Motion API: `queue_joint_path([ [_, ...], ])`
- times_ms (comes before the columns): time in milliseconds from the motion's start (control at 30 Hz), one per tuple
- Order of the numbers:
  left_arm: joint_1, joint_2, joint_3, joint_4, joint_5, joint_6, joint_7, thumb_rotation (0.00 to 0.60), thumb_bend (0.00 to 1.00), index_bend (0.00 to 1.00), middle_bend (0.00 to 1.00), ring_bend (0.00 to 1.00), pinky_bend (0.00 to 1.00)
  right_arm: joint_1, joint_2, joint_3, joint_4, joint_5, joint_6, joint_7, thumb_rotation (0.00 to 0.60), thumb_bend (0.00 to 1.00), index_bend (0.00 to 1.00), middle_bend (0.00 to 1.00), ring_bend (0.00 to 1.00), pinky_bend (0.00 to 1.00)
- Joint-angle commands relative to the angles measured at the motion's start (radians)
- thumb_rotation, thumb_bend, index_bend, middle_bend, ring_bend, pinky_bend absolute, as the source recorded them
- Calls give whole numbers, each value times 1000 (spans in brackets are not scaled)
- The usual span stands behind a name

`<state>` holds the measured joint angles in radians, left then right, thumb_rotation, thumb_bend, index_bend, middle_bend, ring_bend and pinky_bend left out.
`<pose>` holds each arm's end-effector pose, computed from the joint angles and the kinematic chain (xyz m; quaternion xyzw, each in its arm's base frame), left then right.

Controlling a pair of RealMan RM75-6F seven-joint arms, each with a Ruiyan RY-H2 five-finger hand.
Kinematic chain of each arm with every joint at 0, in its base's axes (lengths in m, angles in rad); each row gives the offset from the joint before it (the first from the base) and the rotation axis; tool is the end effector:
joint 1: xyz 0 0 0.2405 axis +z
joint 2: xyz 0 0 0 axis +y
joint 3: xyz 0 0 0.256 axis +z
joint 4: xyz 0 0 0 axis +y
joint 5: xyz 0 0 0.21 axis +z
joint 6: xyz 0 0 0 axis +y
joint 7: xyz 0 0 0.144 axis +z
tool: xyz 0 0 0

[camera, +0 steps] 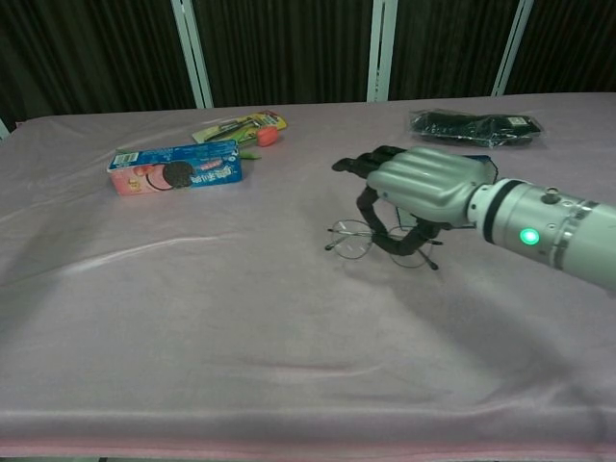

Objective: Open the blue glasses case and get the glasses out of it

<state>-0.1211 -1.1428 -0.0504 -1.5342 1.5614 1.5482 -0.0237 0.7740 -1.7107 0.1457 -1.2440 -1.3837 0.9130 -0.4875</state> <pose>-0.3055 0.1928 0.1636 -0.6101 -0.3360 -0.4209 0.5812 -0.1323 -0.3402 -0.0651 0.8316 -0.1907 0.3302 0.4037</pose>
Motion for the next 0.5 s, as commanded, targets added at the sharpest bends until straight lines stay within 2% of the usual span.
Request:
queue_joint_path([
  [33,2,2,0,2,2,4,-5,600,589,0,0,0,0,81,-125,76,46,63,-26,-88,600,617,738,31,0,0],
  [133,5,4,-1,6,1,8,-16,600,585,0,0,0,0,138,-236,116,123,107,-44,-133,600,622,737,31,0,0],
  [300,8,10,-2,8,-8,4,-29,600,584,0,0,0,0,207,-384,141,265,153,-73,-167,600,622,691,32,0,0],
  [500,21,16,1,12,7,33,-48,600,580,0,0,0,0,233,-454,133,357,160,-78,-170,600,622,487,29,0,0],
])
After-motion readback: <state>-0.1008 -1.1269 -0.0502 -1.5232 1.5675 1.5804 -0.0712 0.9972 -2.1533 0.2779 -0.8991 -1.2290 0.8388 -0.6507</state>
